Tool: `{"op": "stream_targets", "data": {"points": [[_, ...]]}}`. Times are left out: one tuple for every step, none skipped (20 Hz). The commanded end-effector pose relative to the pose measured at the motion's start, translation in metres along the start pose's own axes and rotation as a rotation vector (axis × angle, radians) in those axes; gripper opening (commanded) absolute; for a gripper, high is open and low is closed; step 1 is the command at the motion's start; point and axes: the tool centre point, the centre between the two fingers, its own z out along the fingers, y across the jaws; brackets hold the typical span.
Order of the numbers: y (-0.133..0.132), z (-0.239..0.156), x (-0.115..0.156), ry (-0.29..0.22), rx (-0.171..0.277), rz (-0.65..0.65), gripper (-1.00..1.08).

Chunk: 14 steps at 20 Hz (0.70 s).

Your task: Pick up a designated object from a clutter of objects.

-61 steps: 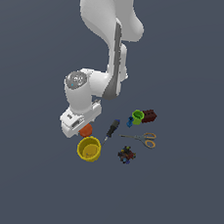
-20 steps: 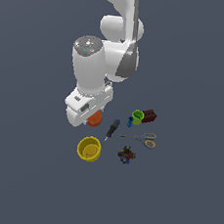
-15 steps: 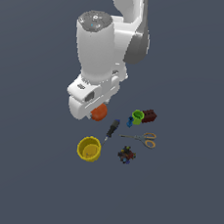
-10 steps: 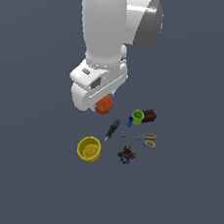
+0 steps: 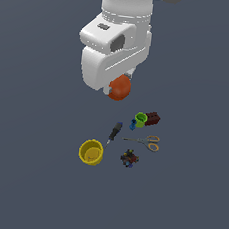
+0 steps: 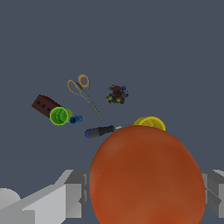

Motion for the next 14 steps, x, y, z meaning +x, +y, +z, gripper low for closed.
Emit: {"op": "stream_targets", "data": {"points": [[-0.002,-0.021,0.007,0.001,0.0,0.0,-1.0],[-0.003,-0.028,0.01,0.001,0.0,0.0,-1.0],[-0.004,-0.034,0.013,0.001,0.0,0.0,-1.0],[-0.004,-0.04,0.015,0.001,0.0,0.0,-1.0],[-0.005,-0.045,0.017,0.001,0.0,0.0,-1.0],[-0.005,-0.05,0.019,0.001,0.0,0.0,-1.0],[-0.005,-0.054,0.02,0.001,0.0,0.0,-1.0],[-0.005,-0.058,0.022,0.001,0.0,0.0,-1.0],[-0.006,-0.061,0.023,0.001,0.0,0.0,-1.0],[-0.006,-0.064,0.024,0.001,0.0,0.0,-1.0],[-0.006,-0.067,0.025,0.001,0.0,0.0,-1.0],[-0.006,-0.069,0.026,0.001,0.0,0.0,-1.0],[-0.006,-0.07,0.027,0.001,0.0,0.0,-1.0],[-0.006,-0.072,0.028,0.001,0.0,0.0,-1.0]]}}
